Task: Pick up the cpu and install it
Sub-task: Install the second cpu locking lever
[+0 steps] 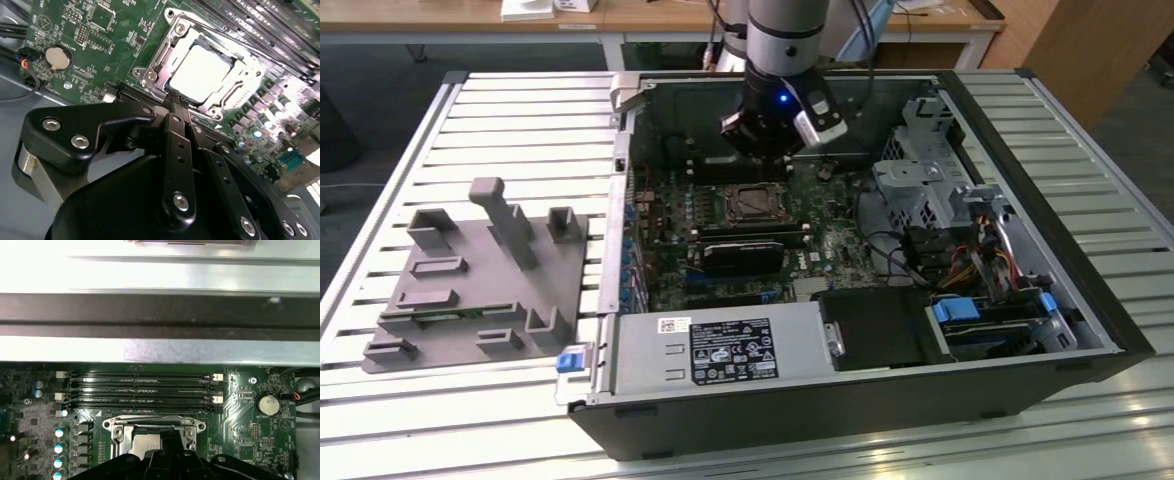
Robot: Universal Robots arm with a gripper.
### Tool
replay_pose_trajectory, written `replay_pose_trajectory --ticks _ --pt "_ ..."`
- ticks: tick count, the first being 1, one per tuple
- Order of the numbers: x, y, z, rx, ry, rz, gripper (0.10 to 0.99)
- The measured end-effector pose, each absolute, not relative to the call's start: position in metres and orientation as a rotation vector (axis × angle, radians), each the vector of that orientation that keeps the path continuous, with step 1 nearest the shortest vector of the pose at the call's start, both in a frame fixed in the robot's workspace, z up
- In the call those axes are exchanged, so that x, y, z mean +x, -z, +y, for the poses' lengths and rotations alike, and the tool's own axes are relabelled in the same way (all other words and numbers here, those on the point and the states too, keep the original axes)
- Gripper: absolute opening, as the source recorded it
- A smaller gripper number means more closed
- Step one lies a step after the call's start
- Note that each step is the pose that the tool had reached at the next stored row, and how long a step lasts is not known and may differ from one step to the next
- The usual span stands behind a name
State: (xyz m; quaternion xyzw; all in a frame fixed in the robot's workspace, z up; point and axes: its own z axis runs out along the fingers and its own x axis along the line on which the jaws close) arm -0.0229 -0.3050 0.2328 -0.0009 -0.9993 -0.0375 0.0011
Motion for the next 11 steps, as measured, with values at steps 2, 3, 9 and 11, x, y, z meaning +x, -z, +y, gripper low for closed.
replay_pose_trajectory --ticks 2,3,9,11 --pt "-0.0228 -0.2346 -0.3049 -0.003 0.107 -3.138 0.106" --pt "-0.0229 -0.2347 -0.3049 -0.003 0.099 -3.138 0.106" --pt "-0.0229 -0.2347 -0.3096 -0.003 0.086 -3.138 0.106" --pt "-0.0229 -0.2346 -0.3129 -0.003 0.086 -3.138 0.106"
